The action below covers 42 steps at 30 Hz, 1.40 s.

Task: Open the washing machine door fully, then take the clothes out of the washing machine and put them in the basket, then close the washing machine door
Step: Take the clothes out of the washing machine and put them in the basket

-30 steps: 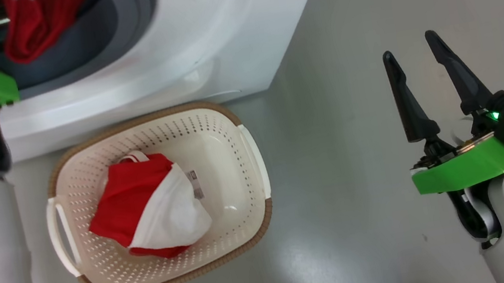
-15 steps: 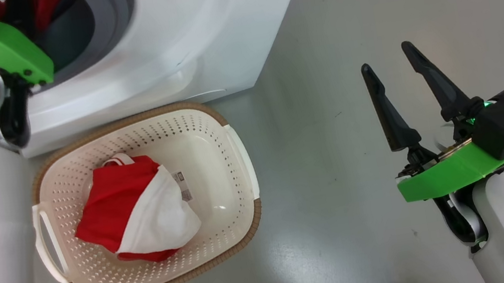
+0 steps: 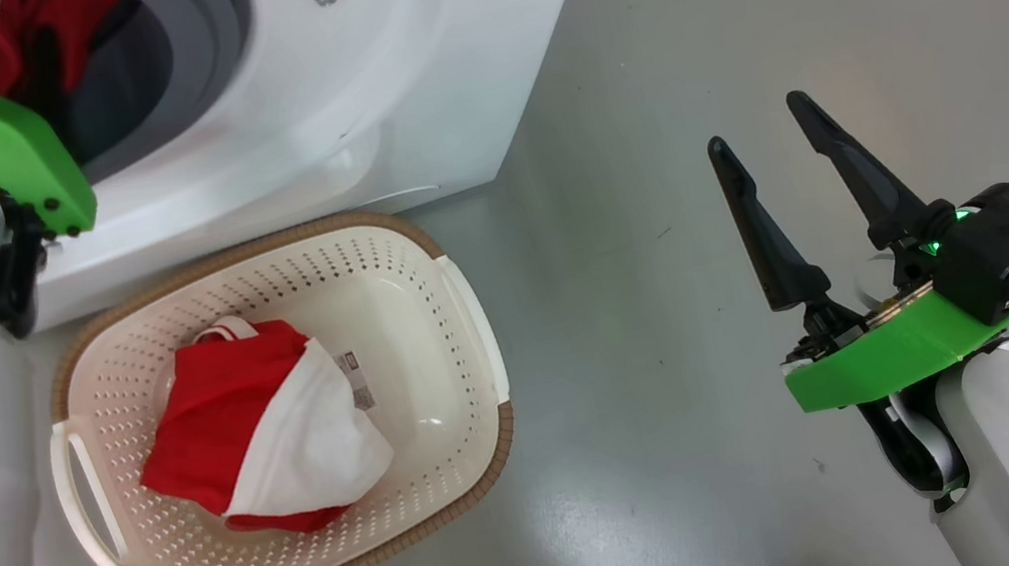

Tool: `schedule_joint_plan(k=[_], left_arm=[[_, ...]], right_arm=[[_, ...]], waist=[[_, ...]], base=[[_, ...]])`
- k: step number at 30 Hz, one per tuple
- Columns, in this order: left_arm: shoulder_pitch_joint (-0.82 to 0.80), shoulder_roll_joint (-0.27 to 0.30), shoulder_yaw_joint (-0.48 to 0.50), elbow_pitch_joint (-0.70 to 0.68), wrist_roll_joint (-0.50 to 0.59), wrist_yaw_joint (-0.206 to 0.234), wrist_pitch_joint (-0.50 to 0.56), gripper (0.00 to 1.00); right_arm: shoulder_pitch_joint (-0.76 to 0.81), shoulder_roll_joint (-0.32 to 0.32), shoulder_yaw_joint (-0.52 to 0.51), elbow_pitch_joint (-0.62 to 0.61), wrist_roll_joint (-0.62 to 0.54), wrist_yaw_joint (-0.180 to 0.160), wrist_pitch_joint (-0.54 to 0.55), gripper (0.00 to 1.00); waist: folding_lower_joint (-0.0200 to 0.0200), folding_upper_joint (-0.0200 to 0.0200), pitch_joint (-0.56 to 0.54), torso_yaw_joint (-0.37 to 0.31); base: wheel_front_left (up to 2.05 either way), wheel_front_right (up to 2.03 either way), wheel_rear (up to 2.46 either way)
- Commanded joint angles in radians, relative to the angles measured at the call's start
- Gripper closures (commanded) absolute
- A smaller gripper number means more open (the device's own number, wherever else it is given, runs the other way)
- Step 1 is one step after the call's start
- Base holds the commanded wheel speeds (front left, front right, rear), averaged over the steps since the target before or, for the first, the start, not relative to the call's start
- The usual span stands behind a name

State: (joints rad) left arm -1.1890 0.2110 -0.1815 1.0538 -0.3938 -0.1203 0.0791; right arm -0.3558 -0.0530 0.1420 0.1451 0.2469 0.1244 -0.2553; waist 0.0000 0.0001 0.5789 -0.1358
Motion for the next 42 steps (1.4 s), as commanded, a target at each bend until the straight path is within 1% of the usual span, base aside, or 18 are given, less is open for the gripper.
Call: schedule_joint_plan(k=[1, 4, 8, 13, 17, 20, 23, 27, 33, 37, 42], left_arm=[[-0.016, 0.053, 0.007, -0.014, 0.012, 0.011, -0.002, 1.0], [-0.017, 0.054, 0.008, -0.009, 0.012, 0.021, -0.033, 1.0], [-0.004, 0.052, 0.015, -0.008, 0.01, 0.048, -0.129, 1.0], [0.031, 0.041, 0.02, -0.012, 0.005, 0.056, -0.252, 1.0], [0.069, 0.036, 0.015, -0.022, 0.011, 0.058, -0.31, 1.0], [0.092, 0.034, 0.019, -0.039, 0.009, 0.057, -0.327, 1.0], [0.137, 0.027, 0.032, -0.089, 0.003, 0.05, -0.338, 1.0], [0.22, 0.01, 0.076, -0.211, -0.013, 0.039, -0.34, 1.0], [0.36, -0.015, 0.135, -0.382, 0.006, 0.035, -0.341, 1.0], [0.444, -0.036, 0.169, -0.46, 0.019, 0.029, -0.341, 1.0], [0.527, -0.053, 0.193, -0.522, 0.039, 0.021, -0.341, 1.0]], right_arm=[[0.001, 0.002, 0.02, -0.025, 0.008, 0.006, -0.006, 0.0], [0.002, 0.002, 0.018, -0.025, 0.011, 0.006, -0.006, 0.0], [0.008, 0.002, 0.015, -0.019, 0.014, 0.006, -0.006, 0.0], [0.016, -0.002, 0.015, -0.015, 0.013, 0.006, -0.006, 0.0], [0.023, -0.008, 0.008, -0.014, 0.013, 0.006, -0.006, 0.0], [0.029, -0.008, 0.007, -0.012, 0.012, 0.006, -0.006, 0.0], [0.037, -0.008, 0.011, -0.008, 0.013, 0.006, -0.006, 0.0], [0.044, -0.012, 0.009, -0.004, 0.012, 0.006, -0.006, 0.0], [0.055, -0.018, 0.005, 0.003, 0.014, 0.006, -0.006, 0.0], [0.068, -0.02, 0.001, 0.01, 0.016, 0.006, -0.006, 0.0], [0.082, -0.019, 0.002, 0.015, 0.019, 0.006, -0.006, 0.0]], waist=[[0.0, -0.0001, -0.002, -0.001], [0.0, -0.0001, -0.006, -0.001], [0.0, -0.0001, -0.026, 0.006], [0.0, -0.0001, -0.059, 0.018], [0.0, -0.0001, -0.088, 0.031], [0.0, -0.0001, -0.104, 0.039], [0.0, -0.0001, -0.128, 0.052], [0.0, -0.0001, -0.157, 0.07], [0.0, -0.0001, -0.201, 0.088], [0.0, -0.0001, -0.234, 0.097], [0.0, -0.0001, -0.275, 0.104]], base=[[0.0, 0.0, 0.0], [0.0, 0.0, 0.0], [0.0, 0.0, 0.0], [0.0, 0.0, 0.0], [0.0, 0.0, 0.0], [0.0, 0.0, 0.0], [0.0, 0.0, 0.0], [0.0, 0.0, 0.0], [0.0, 0.0, 0.0], [0.0, 0.0, 0.0], [0.0, 0.0, 0.0]])
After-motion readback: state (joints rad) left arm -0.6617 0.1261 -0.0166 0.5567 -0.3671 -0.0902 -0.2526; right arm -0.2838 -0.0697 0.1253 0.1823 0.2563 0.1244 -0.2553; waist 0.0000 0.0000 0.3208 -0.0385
